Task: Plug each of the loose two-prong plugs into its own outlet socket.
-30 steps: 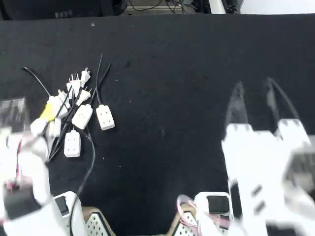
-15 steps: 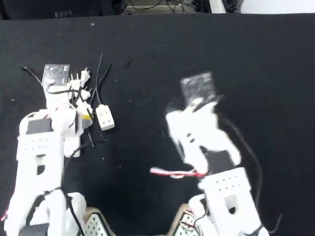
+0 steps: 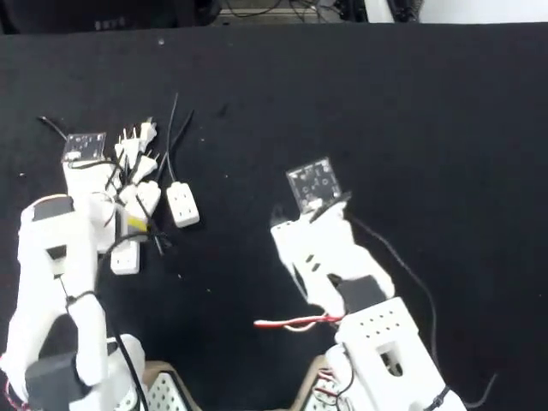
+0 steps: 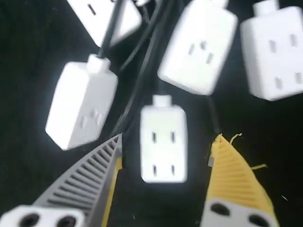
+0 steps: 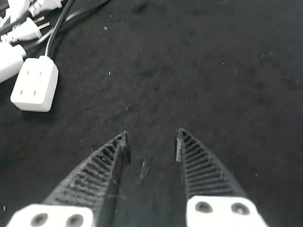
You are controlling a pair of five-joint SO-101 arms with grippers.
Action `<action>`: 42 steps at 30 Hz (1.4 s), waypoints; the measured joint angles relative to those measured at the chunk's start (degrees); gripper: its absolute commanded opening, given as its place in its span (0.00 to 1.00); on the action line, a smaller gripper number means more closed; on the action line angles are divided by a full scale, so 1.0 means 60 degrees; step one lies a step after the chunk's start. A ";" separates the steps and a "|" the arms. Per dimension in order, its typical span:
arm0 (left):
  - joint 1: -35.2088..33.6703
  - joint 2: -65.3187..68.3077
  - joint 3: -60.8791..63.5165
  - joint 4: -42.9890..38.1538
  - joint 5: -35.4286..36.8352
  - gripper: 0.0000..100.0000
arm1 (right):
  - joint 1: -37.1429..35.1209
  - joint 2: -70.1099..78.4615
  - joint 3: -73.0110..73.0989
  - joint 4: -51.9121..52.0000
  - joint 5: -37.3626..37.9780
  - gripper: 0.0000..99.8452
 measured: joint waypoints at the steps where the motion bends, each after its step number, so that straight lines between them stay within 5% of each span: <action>1: -0.0073 0.0205 0.0059 -0.0293 -0.0073 0.29 | -0.0015 0.0000 0.0044 0.0000 0.0000 0.16; 12: -0.0249 0.2242 -0.0132 -0.1026 -0.0454 0.29 | -0.0044 0.0000 0.0161 0.0000 0.0000 0.16; 18: 0.0059 0.2418 -0.0278 -0.0762 -0.0454 0.02 | -0.0044 0.0000 0.0161 0.0000 0.0000 0.16; 21: 0.0308 0.2432 -0.0601 -0.0249 -0.0381 0.07 | -0.0044 0.0000 0.0161 0.0000 0.0000 0.16; 27: 0.0322 0.2462 -0.1553 0.1114 0.0088 0.03 | -0.0044 0.0000 0.0161 0.0000 0.0000 0.16; 42: -0.0249 0.2476 -0.6696 0.6344 0.0161 0.03 | -0.0044 0.0000 0.0161 0.0000 0.0000 0.16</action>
